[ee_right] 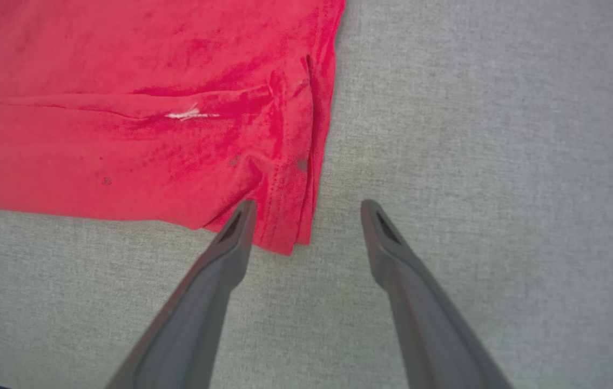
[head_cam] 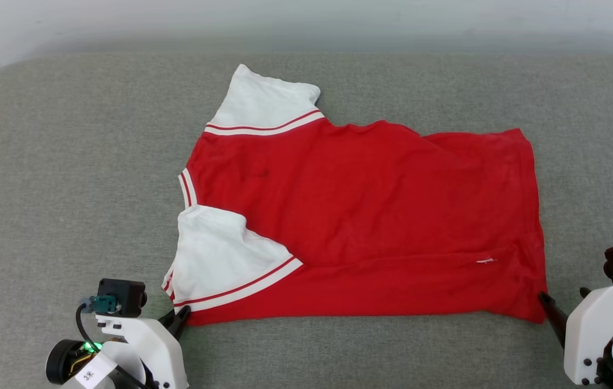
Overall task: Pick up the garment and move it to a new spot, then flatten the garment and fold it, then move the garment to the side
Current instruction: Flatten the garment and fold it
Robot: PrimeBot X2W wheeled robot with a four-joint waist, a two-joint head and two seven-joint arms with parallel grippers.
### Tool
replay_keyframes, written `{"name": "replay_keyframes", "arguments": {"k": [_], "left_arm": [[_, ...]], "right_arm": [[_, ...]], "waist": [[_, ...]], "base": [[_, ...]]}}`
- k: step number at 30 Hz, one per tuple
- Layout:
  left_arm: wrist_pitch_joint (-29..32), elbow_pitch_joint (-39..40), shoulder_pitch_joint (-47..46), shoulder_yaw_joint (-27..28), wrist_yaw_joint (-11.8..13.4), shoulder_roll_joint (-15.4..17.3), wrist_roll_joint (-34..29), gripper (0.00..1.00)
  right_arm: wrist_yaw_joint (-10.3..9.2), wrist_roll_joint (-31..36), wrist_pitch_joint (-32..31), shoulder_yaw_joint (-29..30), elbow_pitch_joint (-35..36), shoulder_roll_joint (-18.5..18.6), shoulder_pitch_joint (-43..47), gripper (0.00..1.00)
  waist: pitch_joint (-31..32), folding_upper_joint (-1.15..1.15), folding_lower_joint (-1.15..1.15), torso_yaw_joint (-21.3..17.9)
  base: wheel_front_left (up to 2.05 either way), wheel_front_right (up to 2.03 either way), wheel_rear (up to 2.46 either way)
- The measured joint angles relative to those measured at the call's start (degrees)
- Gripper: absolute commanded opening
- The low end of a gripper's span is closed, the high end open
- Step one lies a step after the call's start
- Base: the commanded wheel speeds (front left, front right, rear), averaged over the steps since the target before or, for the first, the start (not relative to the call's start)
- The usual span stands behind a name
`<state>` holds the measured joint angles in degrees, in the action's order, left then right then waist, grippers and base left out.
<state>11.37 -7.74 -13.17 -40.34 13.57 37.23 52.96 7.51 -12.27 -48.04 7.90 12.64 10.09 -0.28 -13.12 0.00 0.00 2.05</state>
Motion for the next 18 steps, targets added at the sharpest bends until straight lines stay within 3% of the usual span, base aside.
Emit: {"name": "replay_keyframes", "arguments": {"k": [8,18], "left_arm": [[-3.53,7.53,0.94,2.1,0.79,1.13,-0.27,0.0],[-3.02,15.62,1.42,1.82,2.58,2.79,-1.48,0.0]], "right_arm": [[0.0,1.79,-1.43,0.93,-4.53,-0.14,-0.51,1.0],[0.01,4.76,-0.38,2.03,-12.28,-1.16,-3.07,1.0]], "waist": [[1.51,0.0,0.0,2.12],[0.61,0.0,0.0,4.19]], "base": [[0.0,0.0,0.0],[0.0,0.0,0.0]]}}
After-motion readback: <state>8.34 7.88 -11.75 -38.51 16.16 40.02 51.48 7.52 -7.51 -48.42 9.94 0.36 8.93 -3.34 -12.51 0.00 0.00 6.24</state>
